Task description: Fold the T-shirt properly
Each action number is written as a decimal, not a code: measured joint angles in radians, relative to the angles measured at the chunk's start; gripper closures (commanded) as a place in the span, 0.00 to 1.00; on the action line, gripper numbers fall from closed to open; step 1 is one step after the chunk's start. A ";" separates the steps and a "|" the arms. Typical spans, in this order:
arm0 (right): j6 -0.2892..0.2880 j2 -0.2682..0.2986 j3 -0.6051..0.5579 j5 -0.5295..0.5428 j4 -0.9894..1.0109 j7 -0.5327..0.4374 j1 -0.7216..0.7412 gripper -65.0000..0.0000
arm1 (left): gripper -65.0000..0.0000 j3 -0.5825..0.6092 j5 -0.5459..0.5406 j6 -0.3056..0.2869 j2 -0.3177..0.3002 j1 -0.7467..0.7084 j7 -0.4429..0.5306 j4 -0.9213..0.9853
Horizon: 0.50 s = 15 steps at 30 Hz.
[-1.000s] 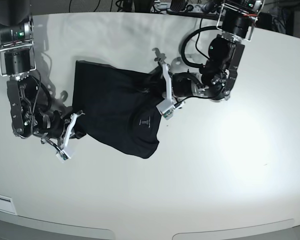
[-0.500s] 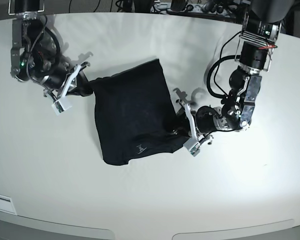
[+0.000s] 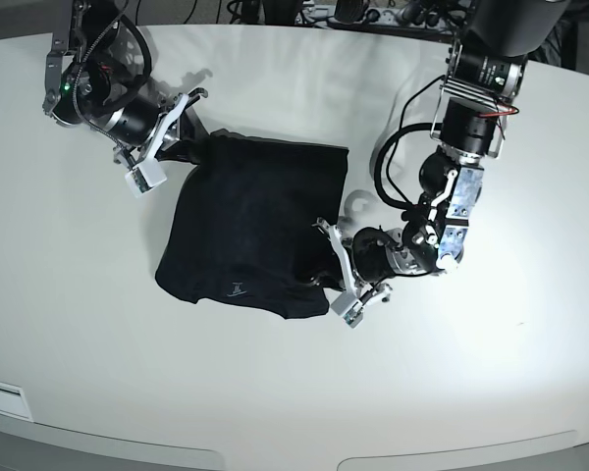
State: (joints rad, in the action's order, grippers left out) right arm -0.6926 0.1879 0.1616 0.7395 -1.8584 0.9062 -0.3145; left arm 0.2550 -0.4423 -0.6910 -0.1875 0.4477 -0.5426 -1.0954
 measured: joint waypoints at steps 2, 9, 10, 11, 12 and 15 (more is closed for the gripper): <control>0.000 0.000 0.031 -0.018 -0.043 -0.003 0.008 1.00 | 1.00 -0.001 -0.028 0.002 -0.017 0.029 -0.084 0.000; 0.000 0.000 0.230 0.220 -0.259 -0.004 0.010 1.00 | 1.00 -0.014 -0.529 0.003 -0.140 0.027 -0.488 -0.081; 0.000 0.000 0.265 0.277 -0.280 -0.005 0.010 1.00 | 1.00 -0.021 -0.615 0.002 -0.158 0.021 -0.540 -0.096; 0.000 -0.001 0.301 0.328 -0.299 -0.003 0.010 1.00 | 1.00 -0.032 -0.699 0.004 -0.176 0.015 -0.583 -0.113; -0.001 -0.001 0.339 0.377 -0.314 0.010 0.010 1.00 | 1.00 -0.047 -0.786 0.002 -0.193 0.006 -0.621 -0.133; 0.000 0.000 0.443 0.479 -0.349 0.102 0.006 1.00 | 1.00 -0.126 -1.034 0.002 -0.238 -0.039 -0.716 -0.189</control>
State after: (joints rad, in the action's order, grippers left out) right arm -0.6926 0.1875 0.6041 1.2182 -2.2070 1.0080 -0.3084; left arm 0.1287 -1.4761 -0.6891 -0.4252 0.4091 -1.2587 -1.2842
